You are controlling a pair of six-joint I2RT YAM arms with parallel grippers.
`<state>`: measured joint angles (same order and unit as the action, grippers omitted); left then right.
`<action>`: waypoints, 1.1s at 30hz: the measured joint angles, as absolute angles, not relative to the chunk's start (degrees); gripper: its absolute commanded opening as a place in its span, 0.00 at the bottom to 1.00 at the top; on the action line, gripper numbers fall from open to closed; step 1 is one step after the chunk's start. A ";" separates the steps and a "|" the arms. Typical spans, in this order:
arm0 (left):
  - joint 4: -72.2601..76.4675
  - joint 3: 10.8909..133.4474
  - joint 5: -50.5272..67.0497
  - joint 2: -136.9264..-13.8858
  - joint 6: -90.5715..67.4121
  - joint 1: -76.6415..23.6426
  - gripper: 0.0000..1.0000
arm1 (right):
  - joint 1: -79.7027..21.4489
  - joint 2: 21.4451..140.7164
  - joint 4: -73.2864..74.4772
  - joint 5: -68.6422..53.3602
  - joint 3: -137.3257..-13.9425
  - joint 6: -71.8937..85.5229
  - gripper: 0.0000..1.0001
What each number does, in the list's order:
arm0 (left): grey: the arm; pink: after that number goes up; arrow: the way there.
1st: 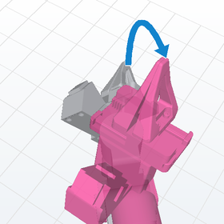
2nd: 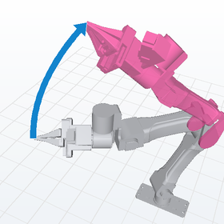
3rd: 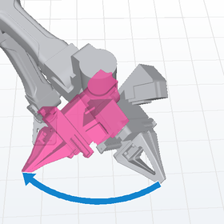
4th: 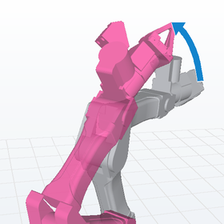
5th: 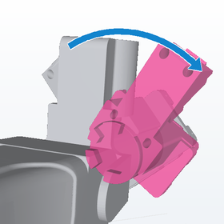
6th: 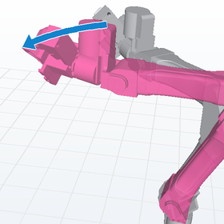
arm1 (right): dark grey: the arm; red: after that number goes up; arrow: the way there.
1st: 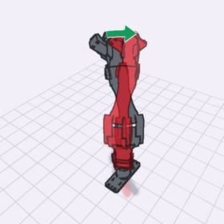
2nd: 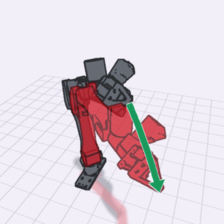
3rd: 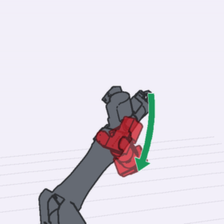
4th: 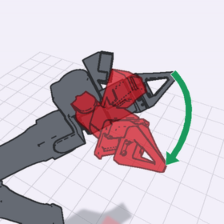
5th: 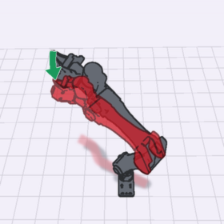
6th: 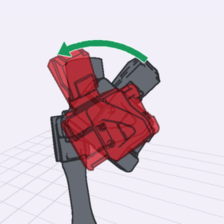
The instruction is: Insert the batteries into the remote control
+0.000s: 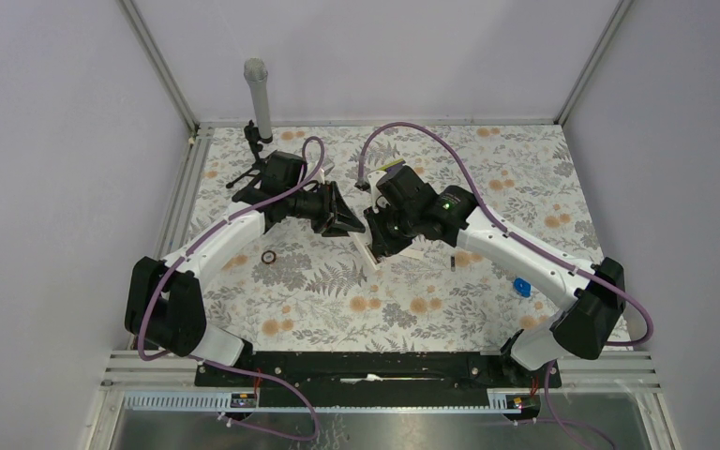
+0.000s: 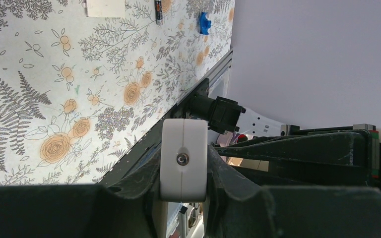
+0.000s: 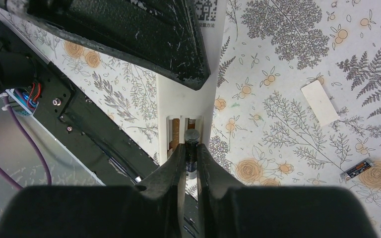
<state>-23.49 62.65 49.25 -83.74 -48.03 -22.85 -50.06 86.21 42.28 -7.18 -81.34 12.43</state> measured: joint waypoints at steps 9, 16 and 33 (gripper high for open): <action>-23.94 62.65 49.21 -83.74 -47.59 -22.61 0.00 | -50.06 86.19 41.32 -7.88 -80.71 12.27 0.21; -23.64 62.65 49.28 -83.74 -47.62 -22.50 0.00 | -50.06 86.19 41.32 -8.62 -80.38 12.27 0.22; -23.35 62.65 49.12 -83.74 -47.55 -22.13 0.00 | -50.28 86.19 40.77 -7.33 -80.34 14.41 0.32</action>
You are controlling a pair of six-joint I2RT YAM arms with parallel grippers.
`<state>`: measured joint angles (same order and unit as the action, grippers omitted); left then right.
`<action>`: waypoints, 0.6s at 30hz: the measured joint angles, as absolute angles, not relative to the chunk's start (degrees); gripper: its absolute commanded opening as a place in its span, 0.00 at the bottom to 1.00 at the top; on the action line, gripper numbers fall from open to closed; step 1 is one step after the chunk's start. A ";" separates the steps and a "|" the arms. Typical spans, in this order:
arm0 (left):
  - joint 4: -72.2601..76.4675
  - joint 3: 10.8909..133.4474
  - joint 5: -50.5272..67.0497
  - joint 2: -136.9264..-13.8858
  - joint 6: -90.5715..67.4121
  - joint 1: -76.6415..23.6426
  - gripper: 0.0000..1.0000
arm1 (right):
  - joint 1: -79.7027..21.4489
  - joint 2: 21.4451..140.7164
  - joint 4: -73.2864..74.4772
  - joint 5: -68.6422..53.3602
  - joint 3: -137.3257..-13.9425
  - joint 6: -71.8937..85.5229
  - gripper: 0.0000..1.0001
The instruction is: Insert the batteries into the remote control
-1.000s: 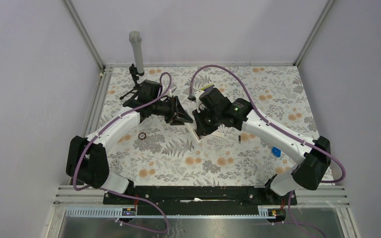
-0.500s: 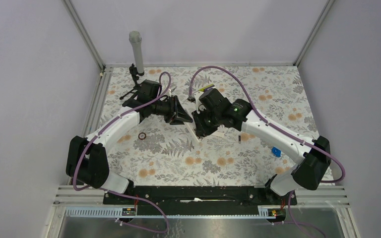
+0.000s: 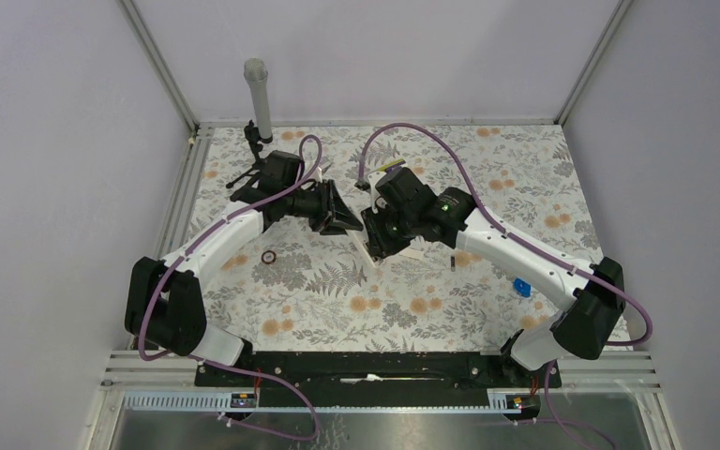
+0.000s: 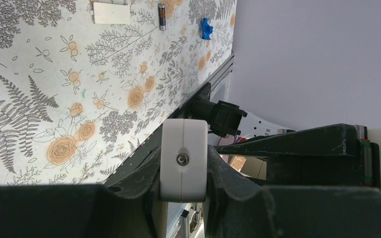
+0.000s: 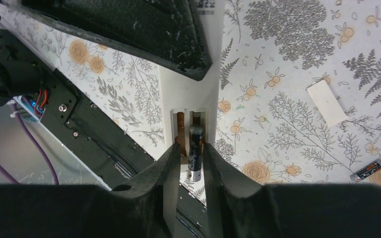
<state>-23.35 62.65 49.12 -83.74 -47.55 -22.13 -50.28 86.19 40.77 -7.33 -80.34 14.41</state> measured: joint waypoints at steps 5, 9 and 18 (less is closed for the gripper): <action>-23.49 62.63 49.10 -83.74 -47.44 -21.82 0.00 | -50.26 86.19 40.34 -5.41 -80.34 15.49 0.33; -23.49 62.63 49.17 -83.74 -47.44 -21.82 0.00 | -50.26 86.17 40.32 -4.03 -80.34 16.29 0.33; -23.49 62.63 49.34 -83.74 -47.37 -21.67 0.00 | -50.26 85.49 39.48 -3.70 -80.34 17.67 0.42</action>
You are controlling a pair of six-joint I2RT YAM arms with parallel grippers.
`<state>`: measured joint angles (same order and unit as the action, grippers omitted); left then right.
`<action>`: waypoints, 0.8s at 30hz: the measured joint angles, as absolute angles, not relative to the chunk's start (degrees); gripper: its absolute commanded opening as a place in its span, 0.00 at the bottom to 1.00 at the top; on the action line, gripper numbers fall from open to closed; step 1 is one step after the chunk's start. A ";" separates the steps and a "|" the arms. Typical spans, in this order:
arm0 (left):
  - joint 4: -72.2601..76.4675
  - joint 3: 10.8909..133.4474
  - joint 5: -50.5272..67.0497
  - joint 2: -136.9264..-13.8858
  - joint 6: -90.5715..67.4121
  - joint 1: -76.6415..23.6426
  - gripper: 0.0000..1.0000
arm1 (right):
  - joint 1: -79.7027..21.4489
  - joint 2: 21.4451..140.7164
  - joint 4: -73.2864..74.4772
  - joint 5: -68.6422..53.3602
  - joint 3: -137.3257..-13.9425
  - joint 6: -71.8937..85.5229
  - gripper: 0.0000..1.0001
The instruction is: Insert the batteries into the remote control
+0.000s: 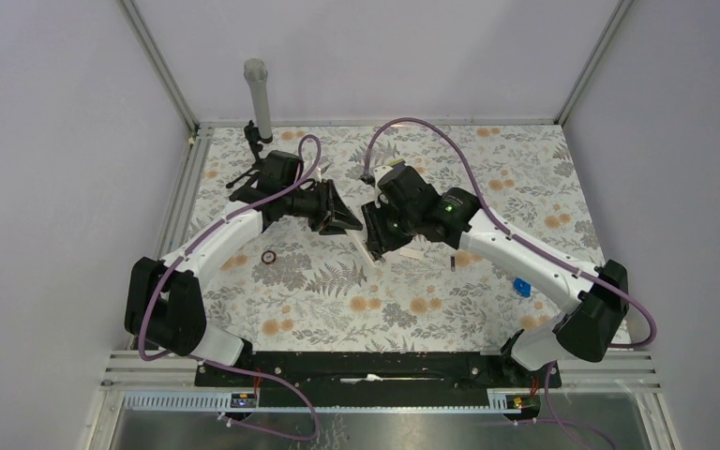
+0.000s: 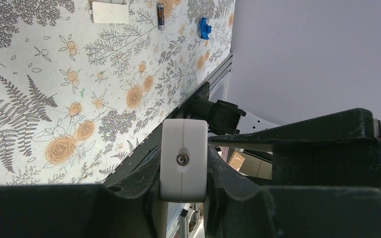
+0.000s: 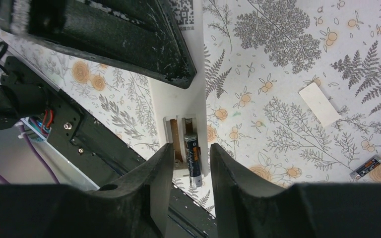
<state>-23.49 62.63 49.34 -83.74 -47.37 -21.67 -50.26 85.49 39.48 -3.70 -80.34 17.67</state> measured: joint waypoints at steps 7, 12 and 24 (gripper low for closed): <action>-23.90 62.63 50.04 -83.74 -46.09 -20.73 0.00 | -50.26 83.88 37.08 -3.68 -80.16 21.19 0.53; -24.36 62.63 51.94 -83.74 -44.47 -19.40 0.00 | -50.26 82.39 35.14 -3.68 -77.78 23.46 0.54; -24.40 62.65 58.43 -83.72 -43.81 -17.34 0.00 | -50.26 71.44 21.96 -4.14 -66.85 29.30 0.82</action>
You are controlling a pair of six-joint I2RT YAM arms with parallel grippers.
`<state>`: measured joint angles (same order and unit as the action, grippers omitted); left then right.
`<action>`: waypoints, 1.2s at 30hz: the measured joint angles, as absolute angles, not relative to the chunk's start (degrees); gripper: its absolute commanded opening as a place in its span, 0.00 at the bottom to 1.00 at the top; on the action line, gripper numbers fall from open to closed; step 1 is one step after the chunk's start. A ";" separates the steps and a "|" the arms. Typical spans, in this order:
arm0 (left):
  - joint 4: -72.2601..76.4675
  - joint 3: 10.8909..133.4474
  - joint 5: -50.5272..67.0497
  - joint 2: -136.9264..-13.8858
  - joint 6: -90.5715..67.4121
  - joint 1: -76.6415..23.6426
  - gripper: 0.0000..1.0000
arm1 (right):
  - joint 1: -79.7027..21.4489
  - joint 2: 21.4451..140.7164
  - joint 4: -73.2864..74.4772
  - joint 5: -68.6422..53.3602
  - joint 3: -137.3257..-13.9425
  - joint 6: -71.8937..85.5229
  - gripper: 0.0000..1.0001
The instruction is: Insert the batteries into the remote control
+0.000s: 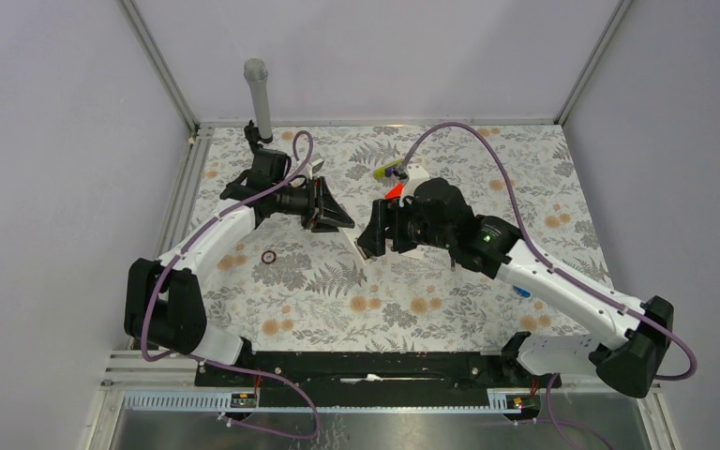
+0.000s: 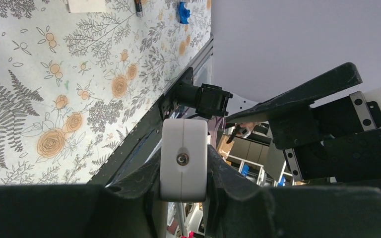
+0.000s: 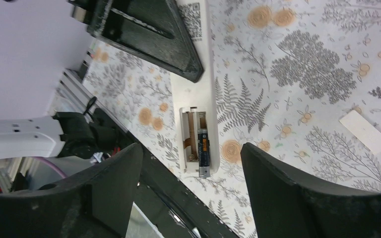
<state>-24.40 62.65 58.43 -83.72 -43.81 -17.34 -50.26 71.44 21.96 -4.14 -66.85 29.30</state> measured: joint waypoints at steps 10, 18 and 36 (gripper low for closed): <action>-20.14 62.78 60.73 -81.84 -51.22 -15.73 0.00 | -50.26 68.36 16.71 -4.10 -64.53 32.93 0.67; -14.72 62.78 61.39 -79.42 -57.28 -15.44 0.00 | -50.26 70.37 15.84 -4.38 -64.55 33.93 0.56; -9.28 62.35 62.37 -79.33 -62.63 -15.33 0.00 | -49.82 66.08 12.75 -3.33 -62.78 35.90 0.60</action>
<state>-9.28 62.35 62.37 -79.33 -62.63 -15.33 -49.82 66.08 12.75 -3.33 -62.78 35.90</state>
